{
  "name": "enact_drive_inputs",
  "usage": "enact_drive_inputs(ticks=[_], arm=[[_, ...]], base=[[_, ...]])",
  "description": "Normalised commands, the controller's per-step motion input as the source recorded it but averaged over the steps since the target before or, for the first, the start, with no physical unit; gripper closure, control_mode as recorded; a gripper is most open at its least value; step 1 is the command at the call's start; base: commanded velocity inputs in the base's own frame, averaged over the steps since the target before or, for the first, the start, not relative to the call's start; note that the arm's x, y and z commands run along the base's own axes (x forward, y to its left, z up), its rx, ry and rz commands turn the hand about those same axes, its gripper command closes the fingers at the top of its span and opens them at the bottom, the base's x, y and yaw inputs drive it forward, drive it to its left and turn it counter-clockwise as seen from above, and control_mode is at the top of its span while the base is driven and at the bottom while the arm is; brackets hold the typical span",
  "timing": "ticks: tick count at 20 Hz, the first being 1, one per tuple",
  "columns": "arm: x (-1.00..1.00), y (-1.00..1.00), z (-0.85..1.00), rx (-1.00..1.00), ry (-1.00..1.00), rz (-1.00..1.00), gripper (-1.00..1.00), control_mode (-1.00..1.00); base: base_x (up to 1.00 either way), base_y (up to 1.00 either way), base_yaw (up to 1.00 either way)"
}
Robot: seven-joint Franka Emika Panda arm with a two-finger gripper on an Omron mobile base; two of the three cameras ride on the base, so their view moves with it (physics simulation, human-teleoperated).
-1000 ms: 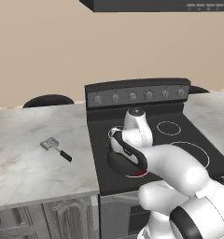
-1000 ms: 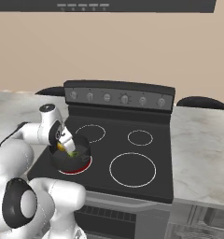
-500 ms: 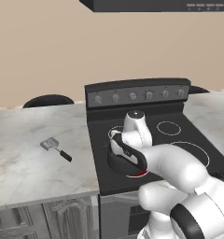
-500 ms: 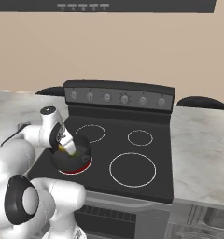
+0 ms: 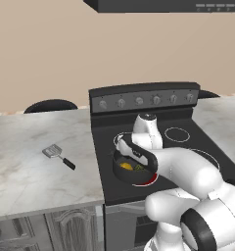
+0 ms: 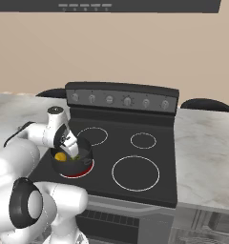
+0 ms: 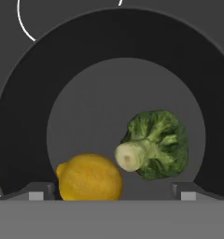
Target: Put the broccoli and lemon in the pot. Retrieve the spatula and lightly stir the vegetables in the pot.
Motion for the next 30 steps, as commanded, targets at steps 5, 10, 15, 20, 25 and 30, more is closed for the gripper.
enact_drive_inputs(ticks=[5, 10, 15, 20, 25, 30], arm=[[-0.22, 0.00, 0.40, 0.14, 0.00, 0.12, -1.00, -1.00], [-0.28, 0.23, 0.44, 0.04, 0.00, 0.18, -1.00, -1.00], [-0.36, 0.58, 0.22, -0.12, -0.01, 0.37, -1.00, -1.00], [-0.19, 0.65, 0.29, -0.24, -0.01, 0.39, -1.00, -1.00], [-0.02, 0.55, 0.31, -0.19, -0.01, 0.46, -1.00, -1.00], [0.10, 0.55, 0.11, -0.02, 0.09, 0.27, -1.00, -1.00]], base=[[0.00, 0.00, 0.00], [0.00, 0.00, 0.00], [0.00, 0.00, 0.00], [0.00, 0.00, 0.00], [0.00, 0.00, 0.00], [0.00, 0.00, 0.00]])
